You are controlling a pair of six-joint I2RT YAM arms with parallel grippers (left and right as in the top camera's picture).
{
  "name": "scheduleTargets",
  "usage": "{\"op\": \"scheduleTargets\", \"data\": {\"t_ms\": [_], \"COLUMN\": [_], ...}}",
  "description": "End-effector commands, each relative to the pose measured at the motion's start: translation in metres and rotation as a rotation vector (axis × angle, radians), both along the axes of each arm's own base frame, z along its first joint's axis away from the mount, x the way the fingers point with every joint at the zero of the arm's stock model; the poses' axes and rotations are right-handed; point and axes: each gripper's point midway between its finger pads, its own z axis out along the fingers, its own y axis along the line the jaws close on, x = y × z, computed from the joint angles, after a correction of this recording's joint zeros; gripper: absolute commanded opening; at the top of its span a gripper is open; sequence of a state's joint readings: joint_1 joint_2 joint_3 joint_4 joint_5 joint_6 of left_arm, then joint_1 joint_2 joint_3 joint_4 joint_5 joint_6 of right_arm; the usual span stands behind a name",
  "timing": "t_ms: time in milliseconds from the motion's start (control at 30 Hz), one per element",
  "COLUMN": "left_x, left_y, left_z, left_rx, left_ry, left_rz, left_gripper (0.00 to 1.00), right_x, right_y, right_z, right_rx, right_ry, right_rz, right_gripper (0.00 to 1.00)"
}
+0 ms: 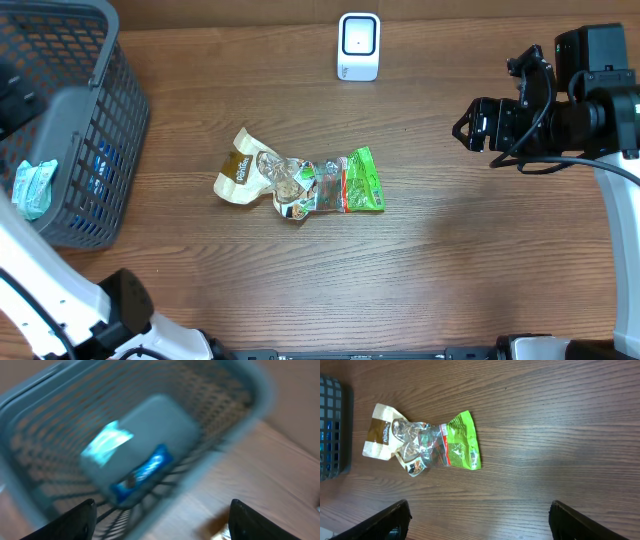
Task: Scan the item barcode
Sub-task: 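Reach the left gripper into the basket toward the blue Oreo pack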
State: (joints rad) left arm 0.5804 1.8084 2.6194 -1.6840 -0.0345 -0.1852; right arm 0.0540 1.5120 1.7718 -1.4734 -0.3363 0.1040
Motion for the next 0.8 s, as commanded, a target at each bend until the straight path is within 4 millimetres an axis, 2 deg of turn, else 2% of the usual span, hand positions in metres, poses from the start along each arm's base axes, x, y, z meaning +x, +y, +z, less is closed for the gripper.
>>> {"op": "scheduleTargets", "data": {"t_ms": [0,100,200,400,533,767], "left_x": [-0.004,0.002,0.012,0.035,0.056,0.066], "left_y": [0.033,0.054,0.065,0.082,0.08,0.058], "left_z": [-0.048,-0.093,-0.136,-0.202,-0.245,-0.31], "left_rx": [-0.107,-0.178,-0.234,-0.306,-0.362,-0.44], "left_ry": [0.114,0.205,0.287,0.378,0.425,0.585], "left_rz": [0.104,0.134,0.128,0.115,0.035,-0.059], "left_gripper": [0.7,0.68,0.67,0.7,0.7,0.7], "right_x": [0.001,0.003,0.004,0.006,0.007,0.006], "right_y": [0.002,0.002,0.002,0.002,0.002,0.002], "right_z": [0.002,-0.002,-0.005,-0.011,-0.011,-0.012], "right_rx": [0.004,0.002,0.001,0.0,-0.007,-0.01], "right_ry": [-0.01,0.002,0.013,0.033,0.026,0.029], "right_rz": [0.008,0.011,0.011,0.011,0.027,0.026], "right_gripper": [0.89,0.89,0.89,0.89,0.89,0.89]}}
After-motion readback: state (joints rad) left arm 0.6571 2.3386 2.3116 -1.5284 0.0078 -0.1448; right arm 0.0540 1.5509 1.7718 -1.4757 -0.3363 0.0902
